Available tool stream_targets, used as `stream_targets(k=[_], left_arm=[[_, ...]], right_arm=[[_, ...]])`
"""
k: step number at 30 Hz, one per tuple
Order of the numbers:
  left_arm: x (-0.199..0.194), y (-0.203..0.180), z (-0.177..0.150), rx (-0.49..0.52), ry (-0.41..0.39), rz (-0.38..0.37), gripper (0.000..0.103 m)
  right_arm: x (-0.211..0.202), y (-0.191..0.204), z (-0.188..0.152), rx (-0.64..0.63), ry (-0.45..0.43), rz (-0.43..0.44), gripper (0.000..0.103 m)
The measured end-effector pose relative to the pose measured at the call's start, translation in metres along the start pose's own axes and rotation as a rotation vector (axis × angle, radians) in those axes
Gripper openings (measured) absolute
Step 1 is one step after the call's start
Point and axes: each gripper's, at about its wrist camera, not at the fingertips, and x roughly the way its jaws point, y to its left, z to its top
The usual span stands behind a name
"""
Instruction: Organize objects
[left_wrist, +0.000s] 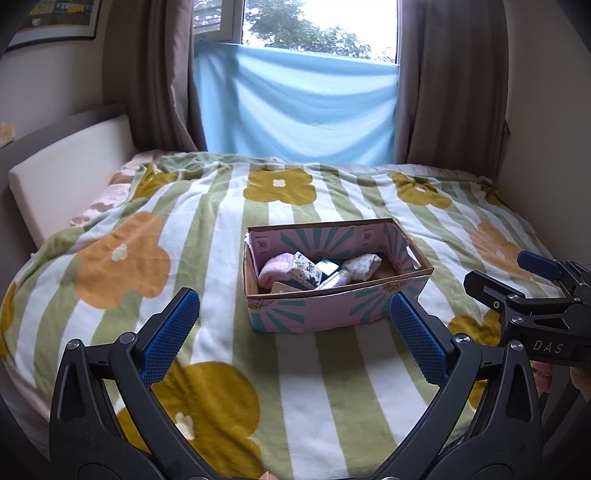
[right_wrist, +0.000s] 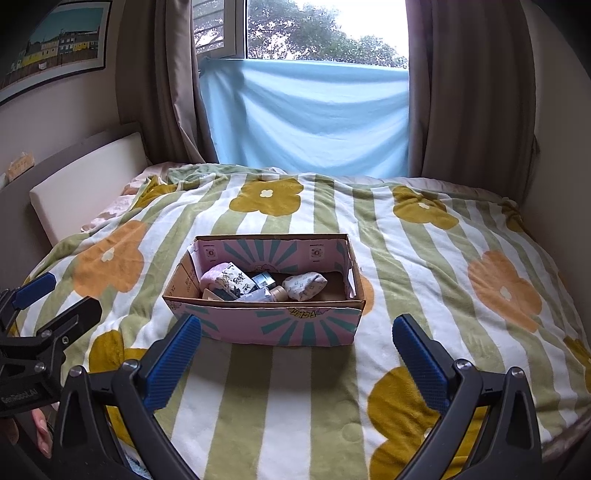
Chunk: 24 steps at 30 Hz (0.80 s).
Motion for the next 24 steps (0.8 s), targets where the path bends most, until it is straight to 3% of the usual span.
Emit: stream_targets(k=[24], left_arm=[[-0.0015, 0.0038, -0.0005, 0.009, 0.002, 0.019, 0.103]], right_arm=[[0.0037, -0.0017, -0.0042, 0.000, 0.010, -0.003, 0.102]])
